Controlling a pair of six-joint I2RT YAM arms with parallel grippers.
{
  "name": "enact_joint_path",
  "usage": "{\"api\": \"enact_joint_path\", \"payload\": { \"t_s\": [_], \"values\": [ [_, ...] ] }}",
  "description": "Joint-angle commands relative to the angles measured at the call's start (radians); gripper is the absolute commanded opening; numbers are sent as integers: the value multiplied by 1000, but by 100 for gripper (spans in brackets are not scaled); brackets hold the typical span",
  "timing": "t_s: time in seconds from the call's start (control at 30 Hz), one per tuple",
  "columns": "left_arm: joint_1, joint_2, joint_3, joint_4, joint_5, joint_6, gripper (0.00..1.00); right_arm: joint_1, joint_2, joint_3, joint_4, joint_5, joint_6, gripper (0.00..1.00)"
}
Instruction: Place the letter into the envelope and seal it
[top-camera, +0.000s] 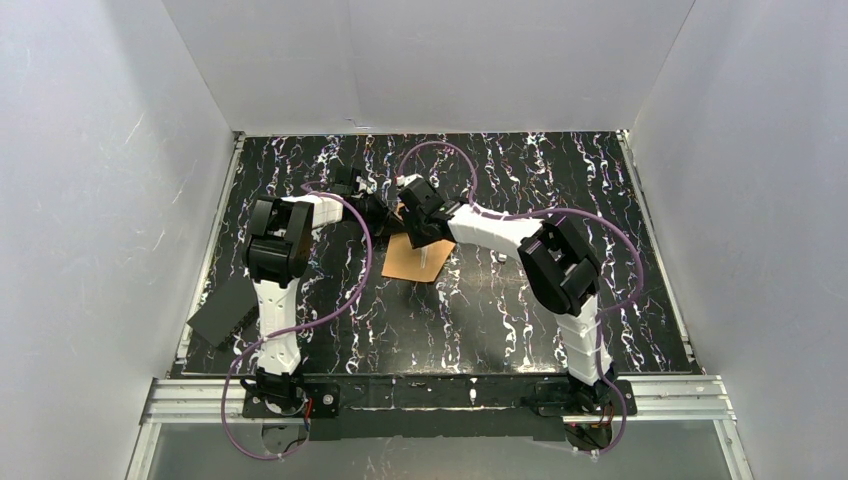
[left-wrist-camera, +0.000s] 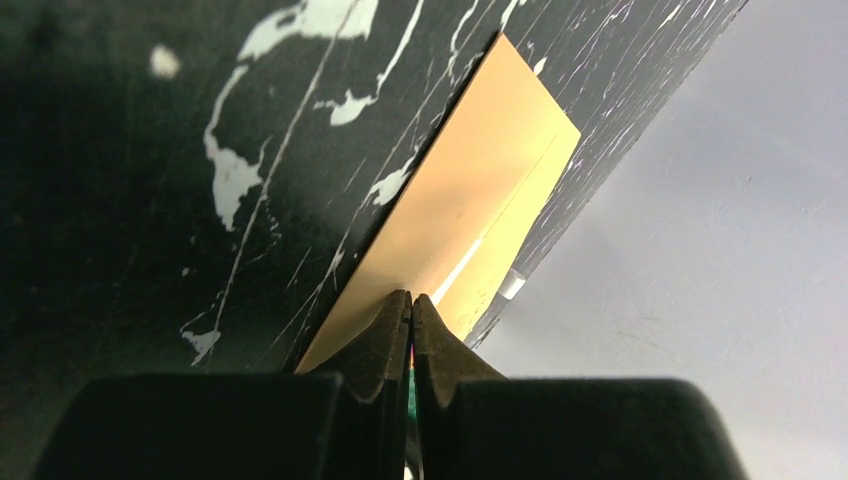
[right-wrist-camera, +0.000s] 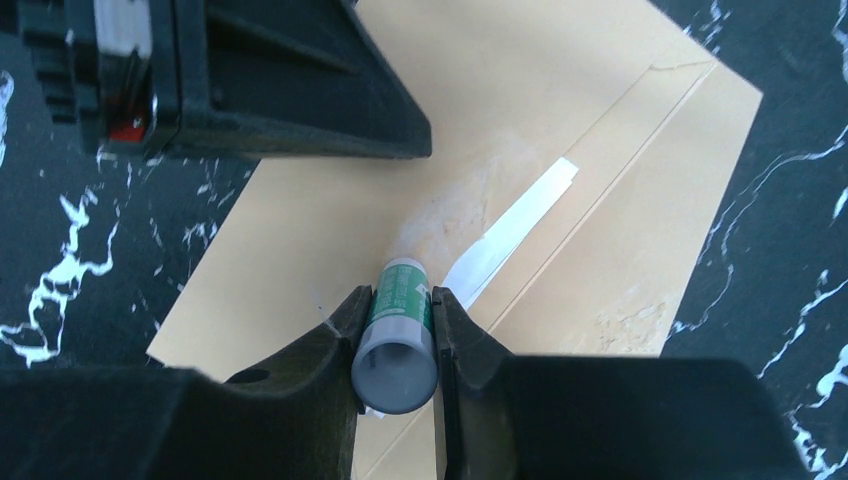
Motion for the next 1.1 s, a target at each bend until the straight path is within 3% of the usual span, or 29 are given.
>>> {"api": "enact_joint_path", "payload": {
  "t_s": [0.0, 0.43, 0.7, 0.8, 1.07],
  "values": [
    [9, 54, 11, -56, -116, 49, 0, -52, 110, 38, -74, 55, -43, 1],
    [8, 61, 14, -48, -139, 18, 0, -7, 37, -42, -64, -99, -153, 1],
    [8, 55, 23, -81, -152, 49, 0, 5, -15, -82, -128, -194, -112, 1],
    [8, 61, 14, -68, -143, 40, 0, 5, 6, -65, -144, -196, -109, 1],
    [8, 68, 18, -74, -124, 53, 0, -33, 122, 52, -176, 3, -79, 1]
  ]
}}
